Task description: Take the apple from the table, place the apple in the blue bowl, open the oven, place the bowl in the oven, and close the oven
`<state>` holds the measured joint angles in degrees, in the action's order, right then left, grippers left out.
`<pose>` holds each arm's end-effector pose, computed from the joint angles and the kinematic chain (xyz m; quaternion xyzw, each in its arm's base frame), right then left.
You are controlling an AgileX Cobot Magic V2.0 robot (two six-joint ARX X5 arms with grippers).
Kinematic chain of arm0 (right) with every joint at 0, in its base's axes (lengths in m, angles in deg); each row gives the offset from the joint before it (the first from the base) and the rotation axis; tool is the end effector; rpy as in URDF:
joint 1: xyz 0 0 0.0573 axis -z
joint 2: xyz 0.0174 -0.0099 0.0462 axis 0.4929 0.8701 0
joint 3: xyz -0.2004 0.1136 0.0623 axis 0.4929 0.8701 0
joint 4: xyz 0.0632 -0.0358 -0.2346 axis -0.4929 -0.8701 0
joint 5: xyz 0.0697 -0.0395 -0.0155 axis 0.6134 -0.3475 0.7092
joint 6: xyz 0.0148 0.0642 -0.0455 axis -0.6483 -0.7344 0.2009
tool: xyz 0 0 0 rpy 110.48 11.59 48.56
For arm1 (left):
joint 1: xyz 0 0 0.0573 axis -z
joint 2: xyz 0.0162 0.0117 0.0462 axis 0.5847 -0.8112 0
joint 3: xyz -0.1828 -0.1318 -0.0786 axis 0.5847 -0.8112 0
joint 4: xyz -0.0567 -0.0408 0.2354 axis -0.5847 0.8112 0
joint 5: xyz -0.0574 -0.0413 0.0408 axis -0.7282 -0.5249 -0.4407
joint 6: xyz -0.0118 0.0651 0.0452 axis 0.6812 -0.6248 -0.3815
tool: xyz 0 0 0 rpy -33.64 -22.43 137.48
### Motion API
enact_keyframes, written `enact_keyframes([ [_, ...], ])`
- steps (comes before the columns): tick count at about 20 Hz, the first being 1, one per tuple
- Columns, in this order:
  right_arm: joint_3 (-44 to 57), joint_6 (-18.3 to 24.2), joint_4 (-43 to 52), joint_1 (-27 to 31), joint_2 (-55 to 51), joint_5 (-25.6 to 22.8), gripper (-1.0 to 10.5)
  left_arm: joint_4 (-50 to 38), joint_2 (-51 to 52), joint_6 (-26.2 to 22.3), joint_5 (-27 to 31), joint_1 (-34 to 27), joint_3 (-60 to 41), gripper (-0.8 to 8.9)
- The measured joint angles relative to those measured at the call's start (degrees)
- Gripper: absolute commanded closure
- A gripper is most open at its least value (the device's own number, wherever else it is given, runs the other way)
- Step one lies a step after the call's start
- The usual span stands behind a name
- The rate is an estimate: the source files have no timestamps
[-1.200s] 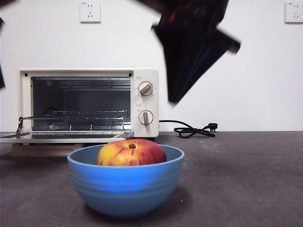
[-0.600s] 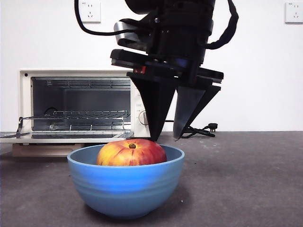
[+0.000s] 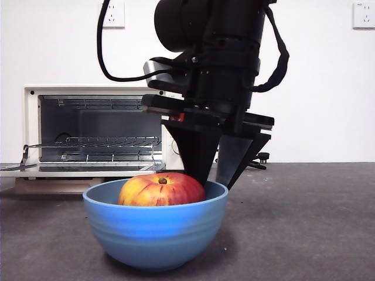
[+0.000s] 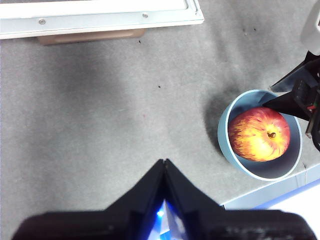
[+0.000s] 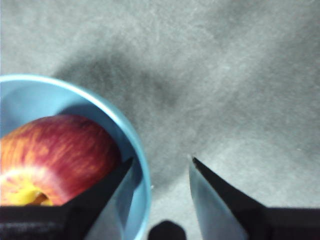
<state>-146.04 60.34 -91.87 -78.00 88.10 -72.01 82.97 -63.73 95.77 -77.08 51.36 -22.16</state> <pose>0.2229 0.2542 0.1418 -0.2129 0.5994 0.2924 0.7141 0.1501 -0.0562 0.2521 -0.0699 0.4622 -0.1720 0.8671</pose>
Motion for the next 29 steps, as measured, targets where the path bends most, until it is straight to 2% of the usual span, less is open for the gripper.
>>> enact_keyframes([
  [2,0.00,0.09,0.94,-0.02,0.00,0.83,8.9,0.59,0.00,0.00,-0.02,0.00,0.00,8.19],
  [5,0.00,0.13,1.66,0.00,0.00,1.14,9.0,0.79,0.00,0.00,-0.02,0.00,0.00,8.19],
  [6,0.00,0.11,1.73,0.00,0.00,1.18,9.6,0.79,0.00,0.00,-0.02,0.00,0.00,8.19],
  [11,0.00,-0.42,1.55,-0.04,-0.04,1.60,9.5,0.81,0.00,0.00,-0.02,0.00,0.00,8.19],
  [17,-5.18,-5.18,-1.68,-0.24,-0.96,1.38,9.5,0.79,0.00,0.00,-0.04,0.00,0.00,8.18],
  [21,-14.01,-7.30,-1.49,0.17,-0.15,1.36,9.6,-0.15,0.00,0.04,-0.04,0.00,0.00,8.18],
  [23,-21.73,-7.76,-1.99,0.81,3.17,1.18,9.6,-1.20,0.00,0.31,-0.07,0.00,0.00,8.18],
  [29,-53.27,-9.62,-12.31,4.20,24.26,1.25,9.6,-1.40,0.00,0.68,-0.09,0.00,0.00,8.18],
])
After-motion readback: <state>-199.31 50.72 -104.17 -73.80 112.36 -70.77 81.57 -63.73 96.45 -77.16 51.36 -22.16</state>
